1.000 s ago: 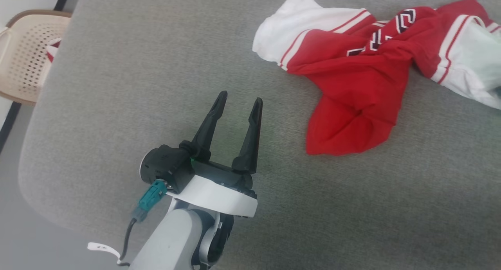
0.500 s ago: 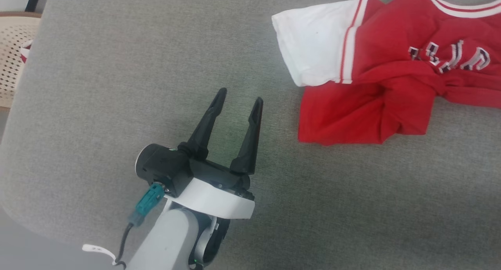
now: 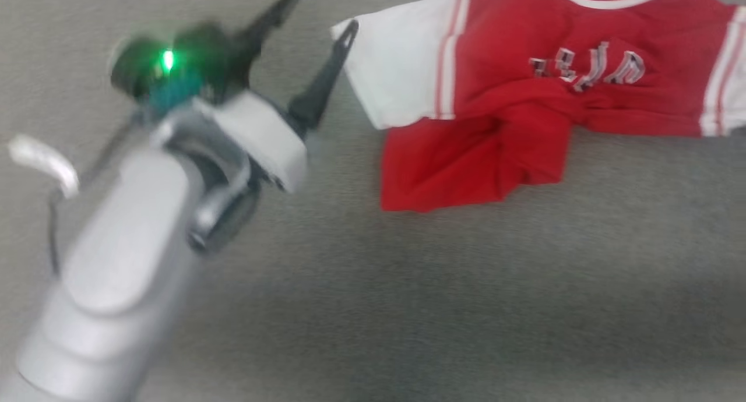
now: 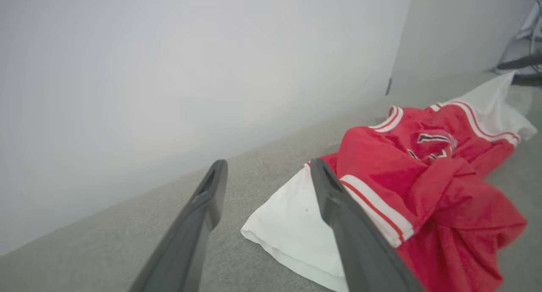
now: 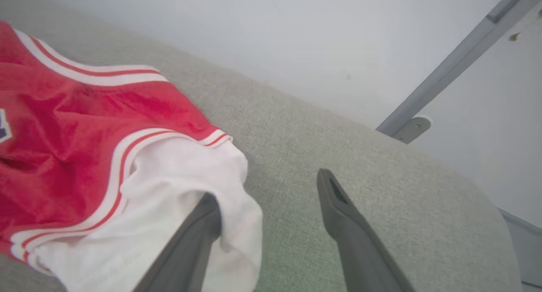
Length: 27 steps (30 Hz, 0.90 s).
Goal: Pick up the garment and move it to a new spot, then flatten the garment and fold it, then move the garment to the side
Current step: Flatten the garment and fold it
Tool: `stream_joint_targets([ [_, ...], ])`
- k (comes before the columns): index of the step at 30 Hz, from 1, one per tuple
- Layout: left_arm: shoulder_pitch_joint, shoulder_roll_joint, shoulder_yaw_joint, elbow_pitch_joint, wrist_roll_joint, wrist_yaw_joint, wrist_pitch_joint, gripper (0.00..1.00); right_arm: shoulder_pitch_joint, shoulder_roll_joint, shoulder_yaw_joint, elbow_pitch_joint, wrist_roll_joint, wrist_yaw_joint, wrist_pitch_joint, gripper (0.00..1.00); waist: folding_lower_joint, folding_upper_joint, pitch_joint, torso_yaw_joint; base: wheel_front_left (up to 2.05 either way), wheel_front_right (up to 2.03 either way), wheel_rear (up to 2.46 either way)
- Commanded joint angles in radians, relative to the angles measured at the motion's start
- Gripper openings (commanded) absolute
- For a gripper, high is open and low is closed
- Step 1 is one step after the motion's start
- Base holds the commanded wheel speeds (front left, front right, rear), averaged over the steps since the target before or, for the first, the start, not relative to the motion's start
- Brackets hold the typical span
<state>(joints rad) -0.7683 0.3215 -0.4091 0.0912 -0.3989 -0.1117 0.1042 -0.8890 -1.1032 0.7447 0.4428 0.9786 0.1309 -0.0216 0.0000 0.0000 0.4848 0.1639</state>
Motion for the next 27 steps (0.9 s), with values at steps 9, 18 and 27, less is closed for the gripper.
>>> stream_joint_targets([
  [9, -0.28, 0.149, -0.109, 0.234, -0.161, -0.018, 0.316, 1.0, 0.156, 0.096, -0.117, -0.157, -0.032, -0.001, -0.177, 1.0, 0.0, 0.0, 0.005, -0.205, 0.0, 0.0, 0.0],
  [18, -0.451, 0.278, -0.281, 0.398, -0.396, -0.018, 0.646, 1.0, 0.306, 0.189, -0.267, -0.3, -0.108, -0.001, -0.181, 1.0, 0.0, 0.0, 0.047, -0.345, 0.0, 0.0, 0.0],
  [27, -0.529, 0.335, -0.401, 0.427, -0.505, -0.018, 0.849, 1.0, 0.385, 0.249, -0.379, -0.4, -0.179, -0.001, -0.113, 1.0, 0.0, 0.0, 0.083, -0.415, 0.0, 0.0, 0.0],
])
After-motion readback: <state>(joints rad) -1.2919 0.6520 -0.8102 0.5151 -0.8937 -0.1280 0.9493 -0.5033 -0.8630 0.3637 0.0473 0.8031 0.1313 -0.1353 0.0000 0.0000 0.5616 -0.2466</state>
